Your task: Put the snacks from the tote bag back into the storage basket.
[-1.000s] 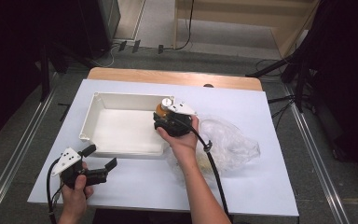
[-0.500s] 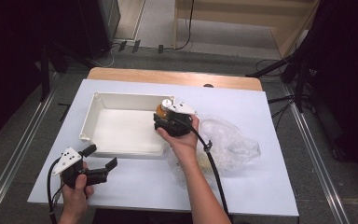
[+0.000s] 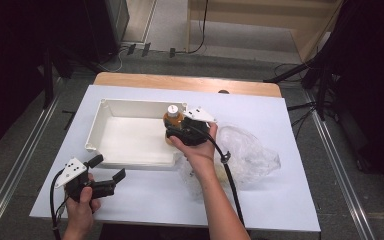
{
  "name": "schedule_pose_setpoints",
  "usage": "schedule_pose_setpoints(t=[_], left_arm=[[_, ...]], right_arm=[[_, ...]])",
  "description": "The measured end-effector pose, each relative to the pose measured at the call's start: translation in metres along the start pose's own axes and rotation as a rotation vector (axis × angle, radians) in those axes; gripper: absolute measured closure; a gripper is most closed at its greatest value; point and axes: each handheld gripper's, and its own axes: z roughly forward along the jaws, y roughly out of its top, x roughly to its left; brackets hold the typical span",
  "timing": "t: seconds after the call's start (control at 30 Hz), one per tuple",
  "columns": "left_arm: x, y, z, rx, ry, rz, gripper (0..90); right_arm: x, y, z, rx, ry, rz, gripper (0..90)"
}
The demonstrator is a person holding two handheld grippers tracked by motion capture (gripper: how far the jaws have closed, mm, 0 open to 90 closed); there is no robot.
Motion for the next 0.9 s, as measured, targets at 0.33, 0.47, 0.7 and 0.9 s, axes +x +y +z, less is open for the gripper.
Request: schedule_pose_setpoints(t=[0.33,0.47,0.7,0.9], left_arm=[[0.001,0.0,0.0,-0.004,-0.001,-0.003,1.4],[0.001,0.0,0.001,-0.002,-0.001,0.0,1.4],[-0.002,-0.001,0.002,0.005,-0.001,0.006,1.4],[-0.004,-0.001,0.002,0.006,-0.004,0.017,1.4]], right_arm=[[-0.012,0.013,-0.021,-0.049,-0.02,0.017,27.3],[-0.019,0.016,-0.027,-0.062,-0.035,0.023,26.7],[-0.027,0.021,-0.041,-0.084,-0.048,0.023,25.6],[-0.035,0.024,-0.053,-0.101,-0.058,0.019,25.4]])
